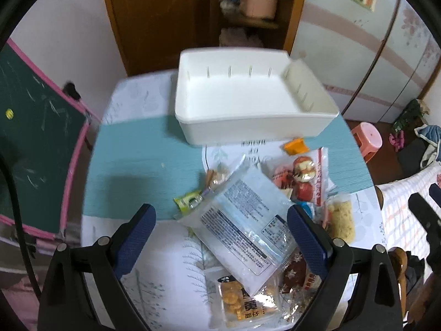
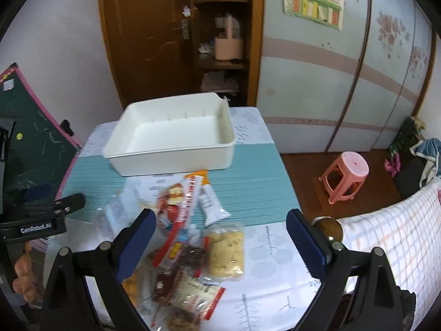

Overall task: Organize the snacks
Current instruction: 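Grasp the clear cracker bag with the right tool while the left tool grasps the white printed bag, then carry both bags over the white tray and open both tools to drop them, then reach both tools back down to the snack pile, then grasp the yellow cake pack with the left tool while the right tool grasps the nut bag, then lift both packs over the white tray and release them inside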

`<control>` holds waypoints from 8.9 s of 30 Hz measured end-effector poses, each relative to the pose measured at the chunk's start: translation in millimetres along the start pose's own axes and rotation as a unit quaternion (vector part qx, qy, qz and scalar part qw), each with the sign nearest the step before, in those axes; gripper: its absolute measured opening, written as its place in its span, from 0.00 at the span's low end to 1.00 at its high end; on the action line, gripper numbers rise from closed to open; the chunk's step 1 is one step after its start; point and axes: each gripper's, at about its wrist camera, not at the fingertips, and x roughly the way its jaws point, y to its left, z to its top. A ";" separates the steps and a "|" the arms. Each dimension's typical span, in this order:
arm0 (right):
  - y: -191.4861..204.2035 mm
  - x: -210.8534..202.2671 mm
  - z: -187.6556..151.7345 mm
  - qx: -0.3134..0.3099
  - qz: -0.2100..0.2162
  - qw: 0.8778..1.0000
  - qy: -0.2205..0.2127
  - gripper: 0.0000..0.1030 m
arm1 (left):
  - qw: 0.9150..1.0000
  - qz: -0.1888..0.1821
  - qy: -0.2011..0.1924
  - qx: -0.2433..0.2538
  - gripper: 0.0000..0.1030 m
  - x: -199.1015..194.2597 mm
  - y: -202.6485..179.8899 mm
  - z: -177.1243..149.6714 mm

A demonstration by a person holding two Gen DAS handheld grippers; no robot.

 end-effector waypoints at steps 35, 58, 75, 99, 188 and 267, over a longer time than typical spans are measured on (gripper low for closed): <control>-24.3 155.7 -81.1 0.025 0.064 0.973 0.221 0.59 | 0.938 -0.190 0.202 -0.206 0.84 149.0 6.9 -18.5; -12.0 84.0 -45.1 0.018 0.080 0.988 0.131 0.58 | 0.990 -0.138 0.011 -0.027 0.29 -6.1 8.9 -0.7; 11.4 35.1 95.1 -0.014 0.111 0.994 0.011 0.59 | 0.984 -0.043 -0.169 0.042 0.30 -85.0 9.0 118.8; 43.9 172.9 190.4 0.025 0.097 0.993 0.056 0.82 | 0.990 -0.016 -0.140 0.016 0.98 33.5 13.3 210.5; 51.9 80.0 -173.1 -0.057 0.127 0.967 0.212 0.46 | 0.989 -0.089 0.109 0.049 0.70 102.7 -4.0 -138.7; 60.0 146.9 191.5 -0.005 0.079 0.997 0.009 0.74 | 0.996 -0.021 -0.082 -0.014 0.95 58.8 15.4 188.2</control>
